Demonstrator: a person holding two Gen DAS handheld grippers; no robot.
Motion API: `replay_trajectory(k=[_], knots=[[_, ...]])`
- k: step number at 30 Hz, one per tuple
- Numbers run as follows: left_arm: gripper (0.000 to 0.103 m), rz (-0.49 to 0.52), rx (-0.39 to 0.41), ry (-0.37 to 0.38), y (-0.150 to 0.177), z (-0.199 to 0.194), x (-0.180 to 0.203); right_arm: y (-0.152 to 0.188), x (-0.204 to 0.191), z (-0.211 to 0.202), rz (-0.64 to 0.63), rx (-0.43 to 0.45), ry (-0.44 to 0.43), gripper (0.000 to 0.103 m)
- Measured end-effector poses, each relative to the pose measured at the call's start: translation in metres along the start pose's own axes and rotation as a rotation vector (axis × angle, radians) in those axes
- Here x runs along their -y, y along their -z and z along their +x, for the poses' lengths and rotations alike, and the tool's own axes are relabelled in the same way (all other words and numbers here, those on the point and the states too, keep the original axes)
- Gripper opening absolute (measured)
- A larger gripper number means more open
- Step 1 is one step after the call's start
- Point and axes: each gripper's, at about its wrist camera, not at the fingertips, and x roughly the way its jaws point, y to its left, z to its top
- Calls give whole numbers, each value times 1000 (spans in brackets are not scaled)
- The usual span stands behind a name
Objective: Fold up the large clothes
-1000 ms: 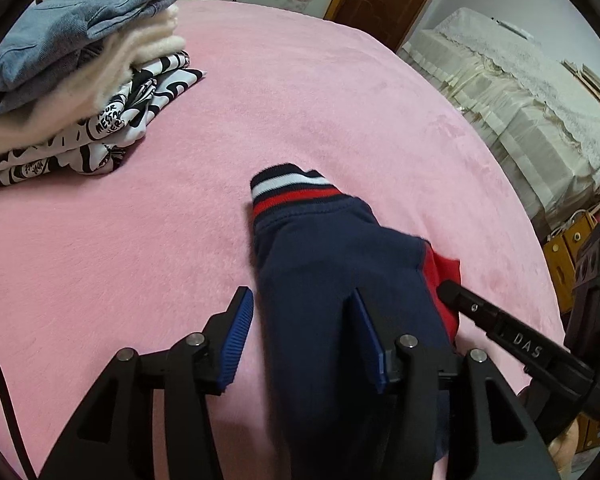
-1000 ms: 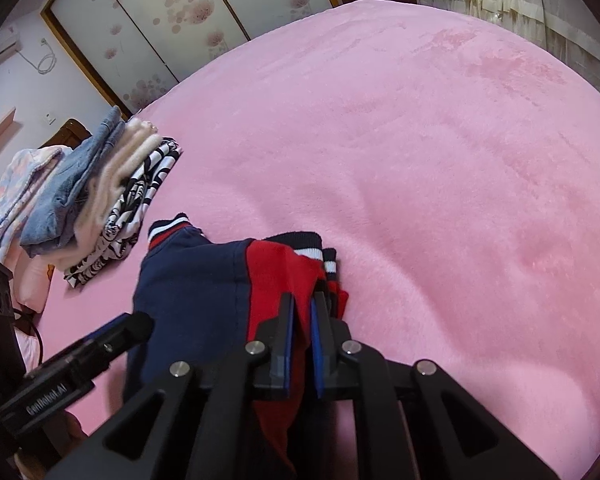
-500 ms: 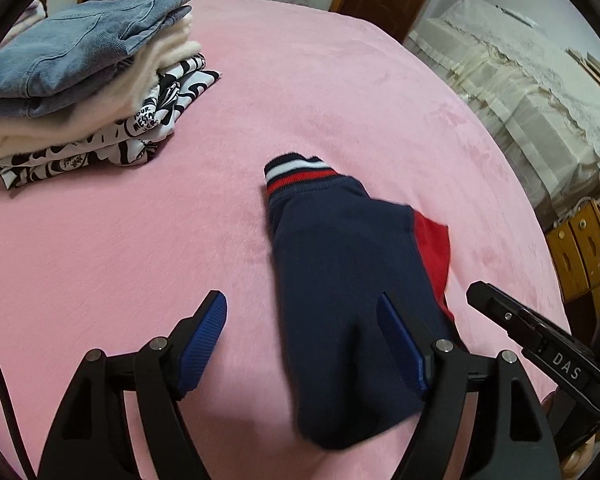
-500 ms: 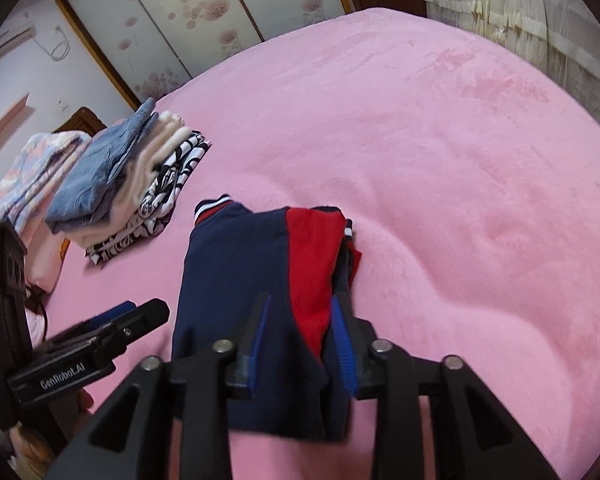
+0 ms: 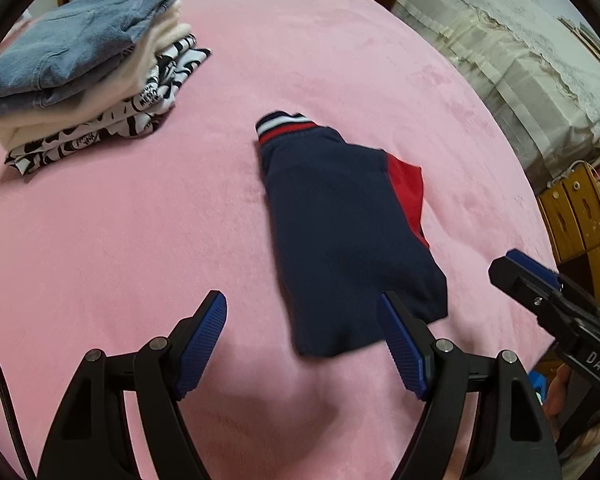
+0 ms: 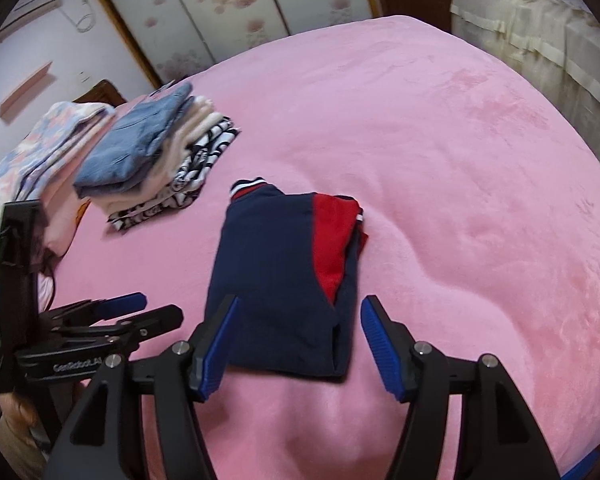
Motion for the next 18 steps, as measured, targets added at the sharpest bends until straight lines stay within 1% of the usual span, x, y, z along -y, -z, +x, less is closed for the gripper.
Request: replay_trajectory(k=[4, 7, 10, 12, 13, 16, 18], knots=[[76, -7, -37, 31, -3, -2, 0, -3, -7, -6, -48, -13, 26, 62], [76, -25, -61, 64, -7, -1, -2, -6, -5, -5, -54, -38, 7, 62], [76, -61, -82, 122, -11, 5, -9, -9, 0, 1, -57, -60, 1, 62], [76, -66, -83, 135, -14, 10, -11, -10, 5, 9, -56, -88, 5, 62], [78, -57, -87, 134, -15, 14, -12, -10, 10, 18, -49, -116, 1, 62], [82, -37, -86, 133, -17, 28, -14, -8, 24, 40, -14, -175, -42, 62], [82, -56, -96, 176, -18, 42, -18, -6, 30, 52, 5, -202, -88, 62]])
